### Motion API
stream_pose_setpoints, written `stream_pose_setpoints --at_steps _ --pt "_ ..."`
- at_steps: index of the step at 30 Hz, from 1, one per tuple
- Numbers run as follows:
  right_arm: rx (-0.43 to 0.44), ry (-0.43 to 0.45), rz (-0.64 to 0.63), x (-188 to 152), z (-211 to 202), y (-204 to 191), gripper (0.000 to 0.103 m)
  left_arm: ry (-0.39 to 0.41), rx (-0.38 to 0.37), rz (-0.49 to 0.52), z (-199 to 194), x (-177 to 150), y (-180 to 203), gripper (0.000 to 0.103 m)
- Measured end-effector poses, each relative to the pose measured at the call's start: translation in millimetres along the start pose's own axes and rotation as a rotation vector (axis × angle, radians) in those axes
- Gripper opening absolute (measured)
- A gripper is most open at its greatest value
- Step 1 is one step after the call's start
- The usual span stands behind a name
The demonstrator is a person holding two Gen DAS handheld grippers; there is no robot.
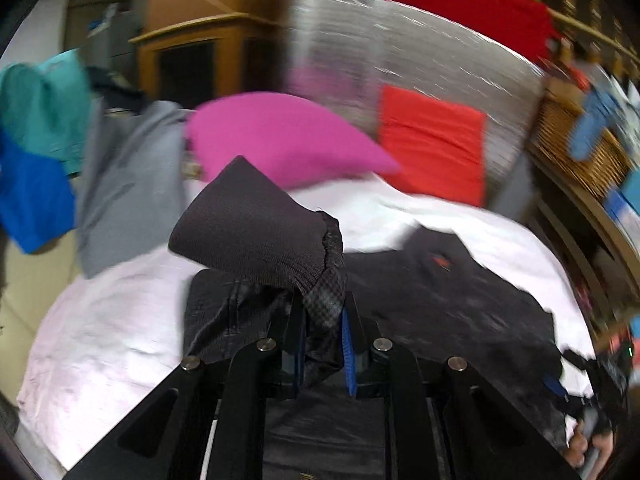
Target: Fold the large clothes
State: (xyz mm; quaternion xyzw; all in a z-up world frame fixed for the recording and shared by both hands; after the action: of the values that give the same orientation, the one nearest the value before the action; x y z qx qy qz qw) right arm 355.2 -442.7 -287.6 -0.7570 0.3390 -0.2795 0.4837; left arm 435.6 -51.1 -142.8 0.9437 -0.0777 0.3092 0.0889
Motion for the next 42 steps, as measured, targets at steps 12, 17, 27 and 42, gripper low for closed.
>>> stream_pose_setpoints --at_steps 12,17,27,42 --pt "0.044 0.019 0.038 13.3 -27.5 14.4 0.079 -0.25 -0.086 0.144 85.2 -101.0 142.4 0.016" --pt "0.054 0.01 0.045 14.5 -25.8 15.1 0.079 -0.361 -0.111 0.064 108.0 -121.7 132.4 0.019" --pt "0.041 -0.027 -0.015 7.8 -22.9 6.5 0.079 -0.384 -0.15 0.096 48.4 -148.1 124.8 0.046" --pt "-0.076 -0.292 -0.35 -83.6 21.8 -52.1 0.08 -0.102 0.141 -0.082 -29.4 -110.7 -7.3 0.059"
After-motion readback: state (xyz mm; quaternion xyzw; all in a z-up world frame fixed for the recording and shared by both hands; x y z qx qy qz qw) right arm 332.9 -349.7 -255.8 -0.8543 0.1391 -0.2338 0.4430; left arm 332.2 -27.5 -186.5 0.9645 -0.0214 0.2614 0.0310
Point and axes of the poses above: each gripper's, at about its wrist camera, not at the fingertips, and z roughly the way its jaws point, y to its right, x to its top, the point moved 5 cm from there along z, roughly the way its jaws point, and after that the axes turned 10 degrees about -y, right-handed, at the moved point
